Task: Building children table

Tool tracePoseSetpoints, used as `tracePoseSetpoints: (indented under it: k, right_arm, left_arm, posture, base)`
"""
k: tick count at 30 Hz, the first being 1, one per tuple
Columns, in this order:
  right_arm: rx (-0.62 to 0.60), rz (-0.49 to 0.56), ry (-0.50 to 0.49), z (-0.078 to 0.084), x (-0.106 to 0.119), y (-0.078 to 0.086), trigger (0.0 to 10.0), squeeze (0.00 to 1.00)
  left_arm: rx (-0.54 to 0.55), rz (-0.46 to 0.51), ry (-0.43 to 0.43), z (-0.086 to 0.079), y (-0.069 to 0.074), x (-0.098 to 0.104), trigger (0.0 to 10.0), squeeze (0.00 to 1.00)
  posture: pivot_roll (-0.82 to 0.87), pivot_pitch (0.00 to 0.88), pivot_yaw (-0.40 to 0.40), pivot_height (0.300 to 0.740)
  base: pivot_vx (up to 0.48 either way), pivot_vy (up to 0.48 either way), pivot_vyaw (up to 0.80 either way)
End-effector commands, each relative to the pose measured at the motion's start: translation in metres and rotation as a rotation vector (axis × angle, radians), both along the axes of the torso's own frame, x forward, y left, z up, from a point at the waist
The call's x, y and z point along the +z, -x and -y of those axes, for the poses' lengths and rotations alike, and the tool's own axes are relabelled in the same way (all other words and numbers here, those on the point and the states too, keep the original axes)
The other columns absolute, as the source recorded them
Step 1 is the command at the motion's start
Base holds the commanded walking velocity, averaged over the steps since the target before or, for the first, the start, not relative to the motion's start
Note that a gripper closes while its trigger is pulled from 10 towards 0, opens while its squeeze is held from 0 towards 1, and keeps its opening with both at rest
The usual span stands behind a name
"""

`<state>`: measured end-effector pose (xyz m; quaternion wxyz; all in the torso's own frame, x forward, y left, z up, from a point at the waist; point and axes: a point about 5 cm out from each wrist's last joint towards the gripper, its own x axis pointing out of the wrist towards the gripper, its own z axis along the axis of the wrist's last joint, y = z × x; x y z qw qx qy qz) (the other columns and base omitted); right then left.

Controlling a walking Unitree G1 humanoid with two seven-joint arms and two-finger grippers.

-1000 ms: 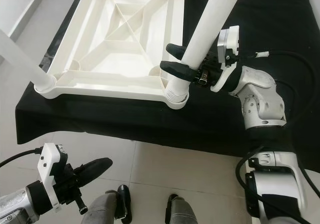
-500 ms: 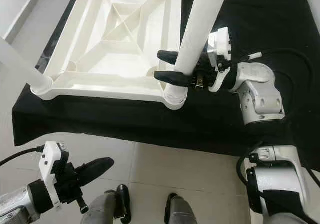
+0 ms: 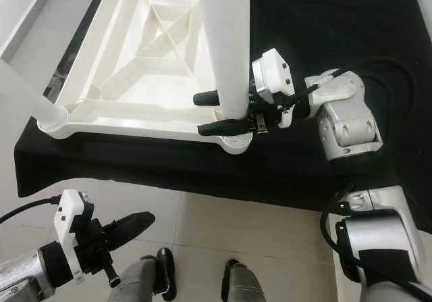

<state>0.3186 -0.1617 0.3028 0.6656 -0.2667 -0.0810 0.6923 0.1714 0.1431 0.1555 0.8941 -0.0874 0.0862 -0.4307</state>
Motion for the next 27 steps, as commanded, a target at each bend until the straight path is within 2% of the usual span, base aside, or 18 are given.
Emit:
tracePoseSetpoints:
  k: [1, 2, 4, 6, 7, 8, 9, 21, 23, 24, 25, 26, 27]
  right_arm:
    - [0.015, -0.115, 0.025, -0.004, -0.02, -0.003, 10.0, 0.0]
    - [0.015, -0.115, 0.025, -0.004, -0.02, -0.003, 10.0, 0.0]
    - [-0.146, -0.143, -0.108, -0.015, -0.023, -0.021, 10.0, 0.0]
    - [-0.146, -0.143, -0.108, -0.015, -0.023, -0.021, 10.0, 0.0]
    - [-0.205, -0.168, -0.141, -0.02, -0.03, -0.026, 10.0, 0.0]
    - [-0.205, -0.168, -0.141, -0.02, -0.03, -0.026, 10.0, 0.0]
    - [-0.27, -0.222, -0.159, -0.025, -0.046, -0.027, 10.0, 0.0]
    - [-0.392, -0.266, -0.185, -0.026, -0.068, -0.03, 10.0, 0.0]
    - [-0.471, -0.289, -0.171, -0.027, -0.082, -0.028, 10.0, 0.0]
    - [-0.471, -0.289, -0.171, -0.027, -0.082, -0.028, 10.0, 0.0]
    - [-0.527, -0.306, -0.168, -0.028, -0.089, -0.028, 10.0, 0.0]
    - [-0.673, -0.338, -0.192, -0.03, -0.103, -0.027, 10.0, 0.0]
    - [-0.673, -0.338, -0.192, -0.03, -0.103, -0.027, 10.0, 0.0]
  left_arm:
    - [0.001, -0.021, -0.009, -0.002, 0.004, -0.001, 10.0, 0.0]
    - [0.001, -0.021, -0.009, -0.002, 0.004, -0.001, 10.0, 0.0]
    - [0.0, -0.025, -0.007, -0.002, 0.004, -0.001, 10.0, 0.0]
    - [0.0, -0.025, -0.007, -0.002, 0.004, -0.001, 10.0, 0.0]
    - [0.0, -0.026, -0.006, -0.002, 0.004, -0.001, 10.0, 0.0]
    - [0.0, -0.026, -0.006, -0.002, 0.004, -0.001, 10.0, 0.0]
    - [-0.001, -0.029, -0.005, -0.002, 0.004, -0.001, 10.0, 0.0]
    - [-0.003, -0.031, -0.001, -0.002, 0.003, 0.0, 10.0, 0.0]
    - [-0.003, -0.032, 0.0, -0.002, 0.003, 0.0, 10.0, 0.0]
    - [-0.003, -0.032, 0.0, -0.002, 0.003, 0.0, 10.0, 0.0]
    - [-0.003, -0.032, 0.0, -0.002, 0.003, 0.0, 10.0, 0.0]
    - [-0.002, -0.032, 0.001, -0.001, 0.004, 0.0, 10.0, 0.0]
    - [-0.002, -0.032, 0.001, -0.001, 0.004, 0.0, 10.0, 0.0]
  posture:
    - [0.09, 0.353, 0.022, 0.74]
    - [0.09, 0.353, 0.022, 0.74]
    - [0.09, 0.351, 0.02, 0.74]
    - [0.09, 0.351, 0.02, 0.74]
    - [0.09, 0.351, 0.021, 0.74]
    - [0.09, 0.351, 0.021, 0.74]
    - [0.09, 0.355, 0.023, 0.74]
    - [0.09, 0.361, 0.021, 0.74]
    - [0.08, 0.364, 0.016, 0.74]
    - [0.08, 0.364, 0.016, 0.74]
    - [0.08, 0.364, 0.01, 0.74]
    - [0.08, 0.364, -0.001, 0.74]
    - [0.08, 0.364, -0.001, 0.74]
  base:
    - [0.0, 0.0, 0.0]
    - [0.0, 0.0, 0.0]
    - [0.0, 0.0, 0.0]
    - [0.0, 0.0, 0.0]
    - [0.0, 0.0, 0.0]
    - [0.0, 0.0, 0.0]
    - [0.0, 0.0, 0.0]
    - [0.0, 0.0, 0.0]
    - [0.0, 0.0, 0.0]
    - [0.0, 0.0, 0.0]
    - [0.0, 0.0, 0.0]
    - [0.0, 0.0, 0.0]
    - [0.0, 0.0, 0.0]
